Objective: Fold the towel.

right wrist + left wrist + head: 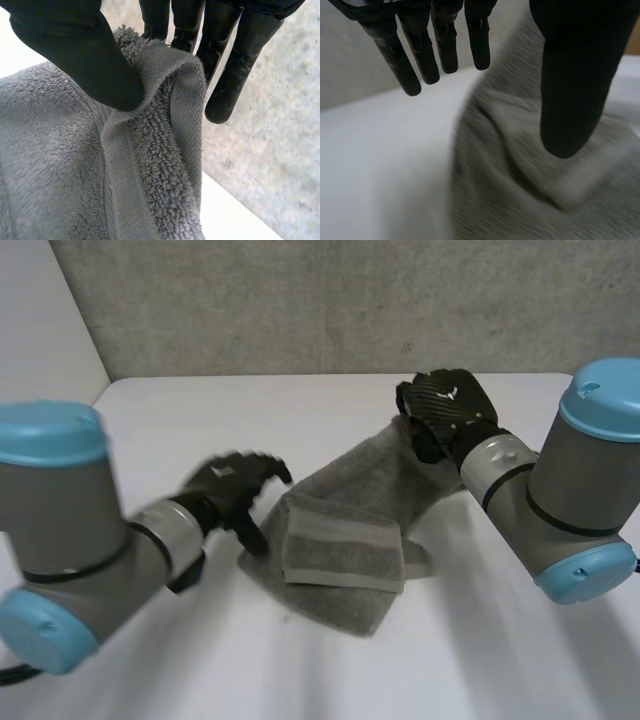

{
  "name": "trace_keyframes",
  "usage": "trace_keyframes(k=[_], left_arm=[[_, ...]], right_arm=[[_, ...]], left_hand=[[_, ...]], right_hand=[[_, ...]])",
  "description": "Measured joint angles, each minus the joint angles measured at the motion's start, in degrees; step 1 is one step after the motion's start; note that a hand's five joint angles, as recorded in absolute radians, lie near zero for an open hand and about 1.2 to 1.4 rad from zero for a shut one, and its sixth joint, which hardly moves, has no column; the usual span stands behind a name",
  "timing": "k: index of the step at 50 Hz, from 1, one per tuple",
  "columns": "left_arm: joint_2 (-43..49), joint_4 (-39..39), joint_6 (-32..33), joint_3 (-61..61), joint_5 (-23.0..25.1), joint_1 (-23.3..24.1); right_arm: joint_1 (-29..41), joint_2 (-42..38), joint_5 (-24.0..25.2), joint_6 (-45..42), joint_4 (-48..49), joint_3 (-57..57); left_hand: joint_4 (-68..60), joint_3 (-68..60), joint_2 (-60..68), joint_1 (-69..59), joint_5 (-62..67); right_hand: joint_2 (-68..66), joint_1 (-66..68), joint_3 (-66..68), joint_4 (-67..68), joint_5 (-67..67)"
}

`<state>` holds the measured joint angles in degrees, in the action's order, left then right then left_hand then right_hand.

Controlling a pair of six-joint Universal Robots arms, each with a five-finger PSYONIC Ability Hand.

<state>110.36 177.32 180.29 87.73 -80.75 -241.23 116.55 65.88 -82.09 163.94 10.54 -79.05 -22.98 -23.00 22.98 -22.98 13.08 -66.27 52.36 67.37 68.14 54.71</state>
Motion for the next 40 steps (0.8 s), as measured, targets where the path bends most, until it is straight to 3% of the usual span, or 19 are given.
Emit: trace_keyframes(k=[6,16,19,20,22,24,35,37,40], left_arm=[[8.8,-1.3,0.9,-4.7,-1.6,3.8],[18.9,-0.7,8.0,-13.8,-6.1,4.7],[21.3,0.7,11.4,-16.1,-7.1,5.0],[21.7,1.2,12.2,-16.4,-7.2,5.1],[22.2,2.0,13.2,-16.9,-7.4,5.3],[22.5,3.4,14.3,-17.4,-7.5,5.4],[10.4,9.7,14.9,-20.0,-7.5,4.6],[3.1,11.2,14.7,-19.8,-7.3,3.6],[-0.6,10.5,14.7,-18.8,-7.0,3.2]], right_arm=[[-2.2,0.1,-0.4,-0.3,-0.9,-2.0],[-4.4,1.2,-0.1,-0.3,-0.9,-4.3],[-4.8,1.6,0.1,-0.3,-0.9,-4.7],[-5.0,1.7,0.2,-0.3,-0.8,-4.7],[-5.1,1.8,0.2,-0.4,-0.8,-4.6],[-5.3,1.8,0.2,-0.4,-0.8,-4.3],[-5.9,2.8,-0.2,-0.3,-0.8,1.4],[-5.9,4.6,-0.3,-0.8,-1.9,3.3],[-6.0,7.0,0.0,-2.6,-5.4,4.4]], left_hand=[[0.3,0.2,-0.3,0.2,-0.4],[-0.7,-0.9,0.8,-0.9,0.6],[-10.2,-11.0,11.0,-11.0,9.9],[-23.3,-23.2,23.2,-23.6,22.6],[-26.5,-26.4,27.3,-26.8,26.1],[-37.8,-37.6,38.0,-37.2,37.2],[-46.0,-46.0,46.0,-44.0,45.6],[-46.5,-46.4,46.4,-44.4,46.1],[-46.5,-46.5,46.5,-44.4,46.3]], right_hand=[[0.0,0.0,0.0,0.1,0.0],[0.0,0.0,0.0,0.1,0.0],[0.0,0.0,0.0,0.1,0.0],[0.0,0.0,0.0,0.1,0.0],[0.0,0.0,0.0,0.1,0.0],[0.0,0.0,0.0,0.1,0.0],[-0.3,0.0,0.4,0.1,0.0],[-0.3,0.0,0.4,0.1,0.0],[-0.3,0.0,0.4,0.1,0.0]])
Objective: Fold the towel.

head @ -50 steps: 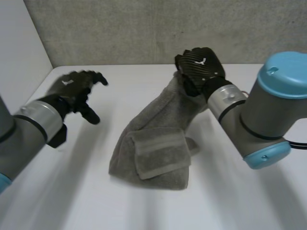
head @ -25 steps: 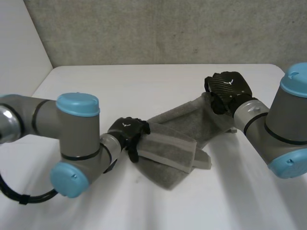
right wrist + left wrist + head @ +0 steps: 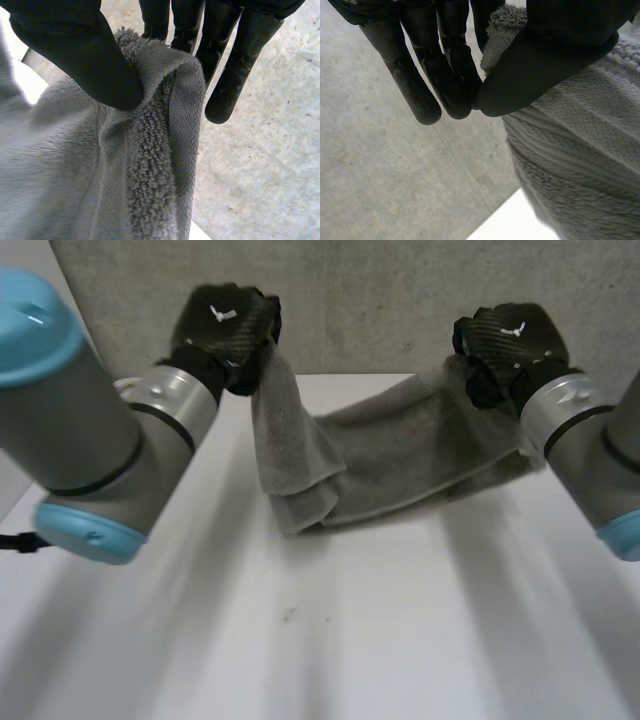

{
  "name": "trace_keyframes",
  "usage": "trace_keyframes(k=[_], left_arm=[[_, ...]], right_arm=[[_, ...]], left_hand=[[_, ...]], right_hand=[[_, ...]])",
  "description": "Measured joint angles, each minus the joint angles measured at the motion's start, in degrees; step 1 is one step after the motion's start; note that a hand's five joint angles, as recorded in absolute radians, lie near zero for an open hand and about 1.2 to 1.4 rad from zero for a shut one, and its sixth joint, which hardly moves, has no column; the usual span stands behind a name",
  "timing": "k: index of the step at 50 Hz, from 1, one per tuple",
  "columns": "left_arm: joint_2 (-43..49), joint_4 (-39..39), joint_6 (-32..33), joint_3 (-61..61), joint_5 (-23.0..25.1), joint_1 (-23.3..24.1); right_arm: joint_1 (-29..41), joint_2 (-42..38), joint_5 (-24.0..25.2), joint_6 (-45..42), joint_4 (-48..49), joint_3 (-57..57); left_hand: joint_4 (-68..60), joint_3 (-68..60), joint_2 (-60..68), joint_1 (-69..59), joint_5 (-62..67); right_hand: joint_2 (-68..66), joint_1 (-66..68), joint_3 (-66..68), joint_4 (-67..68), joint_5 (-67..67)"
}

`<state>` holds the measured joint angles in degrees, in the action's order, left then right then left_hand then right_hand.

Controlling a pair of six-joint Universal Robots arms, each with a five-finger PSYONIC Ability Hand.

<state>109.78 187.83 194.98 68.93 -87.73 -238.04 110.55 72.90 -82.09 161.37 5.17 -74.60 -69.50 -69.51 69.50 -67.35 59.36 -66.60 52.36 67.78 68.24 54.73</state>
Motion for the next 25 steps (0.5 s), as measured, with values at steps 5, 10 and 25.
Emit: trace_keyframes(k=[5,10,25], left_arm=[[-5.7,-5.1,-0.1,3.7,1.3,-1.1],[-9.8,-11.5,-1.0,8.2,4.6,-3.8],[0.5,-13.1,-2.8,9.0,8.9,-14.5]], right_arm=[[-0.8,2.8,0.5,-6.1,-10.8,2.3],[-1.8,3.7,0.6,-13.0,-23.9,6.2],[-2.1,-9.1,0.4,-10.1,-18.6,13.1]], left_hand=[[-0.2,-0.1,0.1,0.0,0.0],[-0.2,-0.1,0.1,0.0,0.0],[-0.2,-0.2,0.1,0.0,0.0]], right_hand=[[0.0,0.0,0.0,0.0,0.0],[0.0,0.0,0.0,0.0,0.0],[0.0,0.0,0.0,0.0,0.0]])
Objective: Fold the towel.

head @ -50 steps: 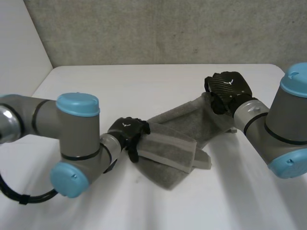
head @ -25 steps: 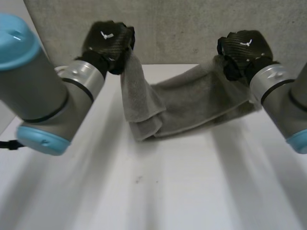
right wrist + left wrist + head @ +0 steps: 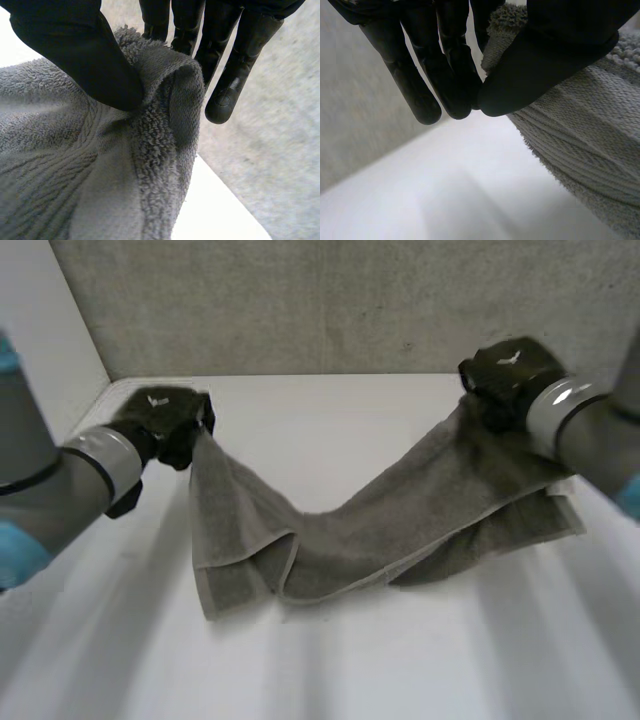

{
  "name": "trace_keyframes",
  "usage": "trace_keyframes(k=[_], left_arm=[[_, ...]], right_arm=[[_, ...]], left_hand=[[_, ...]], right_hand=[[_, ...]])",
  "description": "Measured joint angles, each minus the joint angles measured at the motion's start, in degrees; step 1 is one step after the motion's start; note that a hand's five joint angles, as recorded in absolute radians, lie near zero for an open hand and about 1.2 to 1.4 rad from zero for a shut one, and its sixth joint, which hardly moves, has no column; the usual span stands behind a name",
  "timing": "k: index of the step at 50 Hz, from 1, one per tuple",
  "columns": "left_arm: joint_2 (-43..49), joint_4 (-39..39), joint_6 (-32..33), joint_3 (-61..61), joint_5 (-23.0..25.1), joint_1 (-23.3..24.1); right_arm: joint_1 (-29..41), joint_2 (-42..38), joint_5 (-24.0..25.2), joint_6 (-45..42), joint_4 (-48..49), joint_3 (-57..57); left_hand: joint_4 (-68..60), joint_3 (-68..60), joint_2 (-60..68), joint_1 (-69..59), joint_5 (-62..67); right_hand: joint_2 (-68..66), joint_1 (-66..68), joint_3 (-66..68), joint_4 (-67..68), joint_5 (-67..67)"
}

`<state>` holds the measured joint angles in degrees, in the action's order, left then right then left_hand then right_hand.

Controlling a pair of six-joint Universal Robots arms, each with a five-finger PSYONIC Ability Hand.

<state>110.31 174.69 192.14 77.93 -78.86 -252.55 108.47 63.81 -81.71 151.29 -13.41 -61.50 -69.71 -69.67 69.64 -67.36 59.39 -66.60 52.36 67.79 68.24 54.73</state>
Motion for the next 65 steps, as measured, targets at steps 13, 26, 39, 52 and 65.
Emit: trace_keyframes(k=[13,26,39,52,65], left_arm=[[15.6,0.7,0.2,-5.5,-0.4,-0.3],[-2.2,0.8,-0.3,2.8,-0.8,2.6],[-3.4,1.1,-0.2,9.8,-4.1,10.5],[1.8,1.3,-0.1,10.6,-9.6,13.4],[4.4,2.6,-0.1,10.3,-9.4,13.7]], right_arm=[[2.1,-13.7,-6.8,1.5,10.5,1.0],[-3.0,1.5,1.4,0.9,7.9,-15.1],[-6.8,-3.9,9.9,-3.2,12.9,-25.4],[-7.1,-11.3,10.4,-7.2,22.9,-24.1],[-8.5,-5.0,10.0,-6.2,23.4,-25.3]], left_hand=[[48.0,48.1,-48.1,45.7,-47.6],[52.8,52.7,-52.7,50.4,-52.6],[49.7,49.6,-49.6,47.3,-49.3],[47.5,47.4,-47.4,45.2,-47.1],[44.9,44.8,-44.9,42.5,-44.5]], right_hand=[[54.0,-40.9,-55.7,-55.3,-51.3],[54.2,-40.9,-56.0,-55.3,-51.5],[41.9,-31.3,-43.1,-43.6,-40.9],[5.1,-2.0,-6.4,-7.2,-6.6],[-0.3,0.7,-0.8,-0.2,0.0]])
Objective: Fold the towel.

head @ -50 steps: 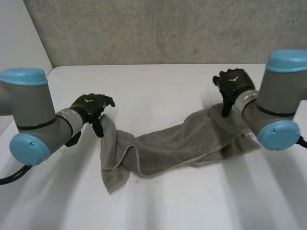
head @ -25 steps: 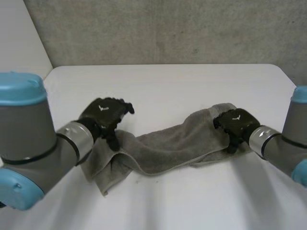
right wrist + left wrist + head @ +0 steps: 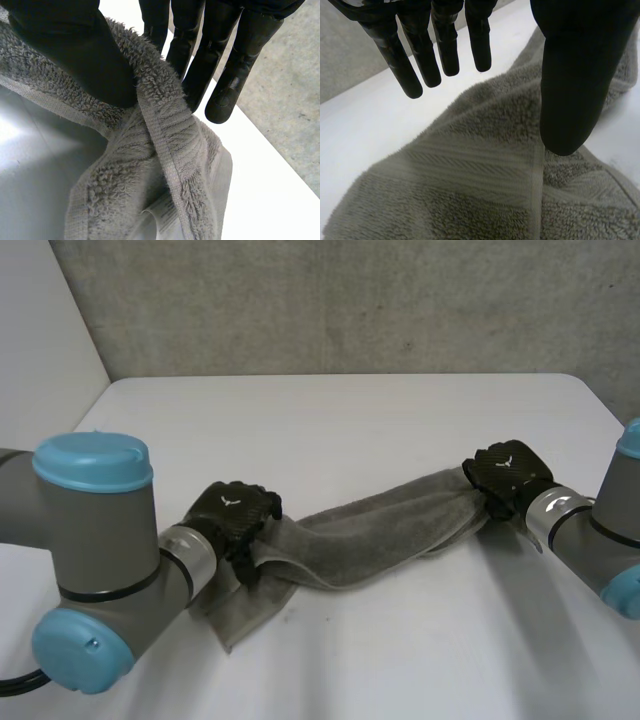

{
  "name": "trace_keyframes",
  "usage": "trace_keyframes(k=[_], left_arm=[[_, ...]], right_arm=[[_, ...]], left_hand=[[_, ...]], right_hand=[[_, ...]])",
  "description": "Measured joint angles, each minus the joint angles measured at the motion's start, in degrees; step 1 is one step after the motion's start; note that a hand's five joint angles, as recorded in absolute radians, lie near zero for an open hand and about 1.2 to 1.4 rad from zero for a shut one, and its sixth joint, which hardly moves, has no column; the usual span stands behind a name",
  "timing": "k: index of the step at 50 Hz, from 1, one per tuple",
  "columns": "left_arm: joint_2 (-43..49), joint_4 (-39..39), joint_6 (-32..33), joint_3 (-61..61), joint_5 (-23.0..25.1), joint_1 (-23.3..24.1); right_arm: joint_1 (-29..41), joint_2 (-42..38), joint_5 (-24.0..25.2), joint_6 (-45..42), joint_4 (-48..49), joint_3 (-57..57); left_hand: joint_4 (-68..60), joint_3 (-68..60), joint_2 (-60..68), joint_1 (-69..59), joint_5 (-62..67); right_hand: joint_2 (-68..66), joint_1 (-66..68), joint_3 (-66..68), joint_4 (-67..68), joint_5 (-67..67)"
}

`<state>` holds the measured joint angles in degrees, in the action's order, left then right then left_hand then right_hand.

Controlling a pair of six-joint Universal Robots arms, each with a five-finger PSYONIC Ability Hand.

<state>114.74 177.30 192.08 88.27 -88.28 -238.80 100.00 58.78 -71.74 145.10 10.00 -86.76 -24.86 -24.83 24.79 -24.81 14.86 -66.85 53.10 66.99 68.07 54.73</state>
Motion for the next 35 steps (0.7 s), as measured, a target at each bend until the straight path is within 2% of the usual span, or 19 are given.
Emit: trace_keyframes(k=[9,11,12,16,19,26,28,32,35], left_arm=[[6.2,0.3,0.1,-2.7,0.0,-0.2],[7.0,0.3,0.1,-3.4,0.0,-0.2],[7.7,0.3,0.0,-4.0,0.0,-0.3],[8.3,0.3,-0.1,-5.3,0.1,-0.6],[8.3,0.3,-0.1,-6.1,0.1,-0.7],[7.6,0.2,1.2,-14.3,0.1,-2.3],[7.6,0.3,3.3,-19.3,0.2,-3.6],[7.8,1.0,7.6,-27.2,0.3,-5.3],[8.0,4.7,12.2,-35.2,0.2,-6.7]], right_arm=[[0.0,2.1,0.0,0.6,-2.8,-1.0],[-0.1,2.1,0.0,0.5,-3.6,-0.9],[-0.2,2.1,0.0,0.4,-4.8,-0.6],[-0.2,2.0,0.0,0.0,-6.9,0.2],[-0.2,2.0,0.0,-0.3,-8.1,0.9],[1.0,1.3,-0.6,-5.7,-15.1,10.8],[1.9,0.5,-1.0,-7.2,-15.7,16.0],[3.8,-1.2,-2.5,-7.5,-13.1,26.1],[5.6,-2.1,-5.9,-4.7,-4.6,34.2]], left_hand=[[-6.3,-6.3,6.4,-6.8,6.2],[-11.4,-11.4,11.9,-11.9,11.2],[-20.6,-21.0,21.1,-21.2,20.5],[-35.6,-36.1,36.2,-35.8,35.4],[-39.3,-39.3,39.4,-38.0,38.7],[-44.2,-44.2,44.1,-41.1,43.1],[-44.6,-44.5,44.4,-41.1,43.4],[-44.7,-44.6,44.9,-42.0,44.0],[-44.8,-44.7,44.9,-42.2,44.1]], right_hand=[[0.0,0.0,0.4,0.0,0.2],[0.0,0.0,0.4,0.0,0.2],[0.0,0.0,0.4,0.0,0.3],[0.0,0.0,0.4,0.0,0.3],[0.0,0.0,0.4,0.0,0.3],[0.0,0.0,0.4,0.0,0.3],[0.0,0.0,0.8,0.3,0.3],[0.0,0.0,0.9,0.3,0.3],[0.0,0.0,0.9,0.3,0.4]])
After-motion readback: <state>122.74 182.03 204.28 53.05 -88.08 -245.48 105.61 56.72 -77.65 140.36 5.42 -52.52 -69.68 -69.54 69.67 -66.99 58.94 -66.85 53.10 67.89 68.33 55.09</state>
